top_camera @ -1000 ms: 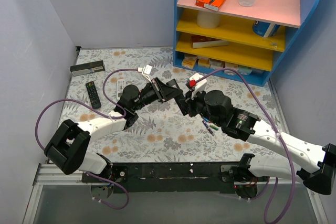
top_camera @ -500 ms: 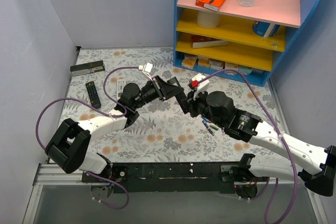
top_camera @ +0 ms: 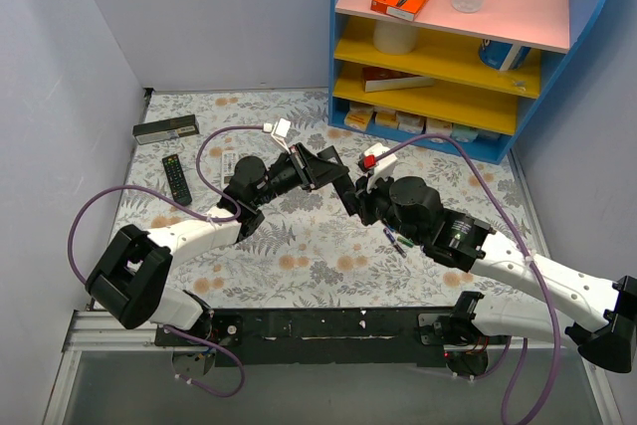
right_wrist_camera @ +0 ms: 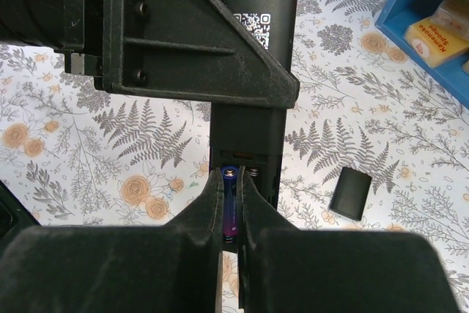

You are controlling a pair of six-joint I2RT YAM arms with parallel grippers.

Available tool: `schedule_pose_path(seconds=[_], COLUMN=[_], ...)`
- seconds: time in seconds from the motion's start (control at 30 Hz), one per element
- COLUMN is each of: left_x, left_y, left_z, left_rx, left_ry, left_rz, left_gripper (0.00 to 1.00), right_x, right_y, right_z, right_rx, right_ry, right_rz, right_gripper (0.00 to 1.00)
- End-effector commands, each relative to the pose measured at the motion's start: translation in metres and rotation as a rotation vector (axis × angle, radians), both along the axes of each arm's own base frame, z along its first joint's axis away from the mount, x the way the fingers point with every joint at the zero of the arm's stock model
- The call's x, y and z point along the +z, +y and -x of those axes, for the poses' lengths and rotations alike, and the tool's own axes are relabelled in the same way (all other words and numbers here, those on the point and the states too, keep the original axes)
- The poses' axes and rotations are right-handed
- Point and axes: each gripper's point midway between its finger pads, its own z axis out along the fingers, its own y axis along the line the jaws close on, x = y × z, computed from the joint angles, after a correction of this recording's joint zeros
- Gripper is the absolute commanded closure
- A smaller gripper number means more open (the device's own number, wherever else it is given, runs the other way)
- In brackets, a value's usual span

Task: Load the batteries into the remote control
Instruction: Load the battery into the remote control.

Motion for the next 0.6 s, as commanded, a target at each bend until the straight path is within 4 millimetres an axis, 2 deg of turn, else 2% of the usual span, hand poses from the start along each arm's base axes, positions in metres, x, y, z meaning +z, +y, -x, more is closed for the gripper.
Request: schedule_pose_path(seconds=[0.0,0.27,0.57], left_x=[0.055,0.055,0.046], left_y=[0.001,-0.001,0.003], left_z=[0.005,0.012,0.017], left_rx=[-0.020,-0.063,-0.082], left_ry=[-0.118,-0.122,0.013], left_rz=[0.111,0.132,0.213], left_gripper=[1.00,1.00,1.00], right_x=[-0.017,-0.015,-0.018], right_y=[-0.002,-0.001,-0.004], right_z=[0.002,-0.002,-0.004], right_rx=[-0.003,-0.027,-0.059], right_ry=[0.036,0.035,0.029], right_rz=[0.040,0.021,-0.010], right_gripper=[0.91,0.83,0.82])
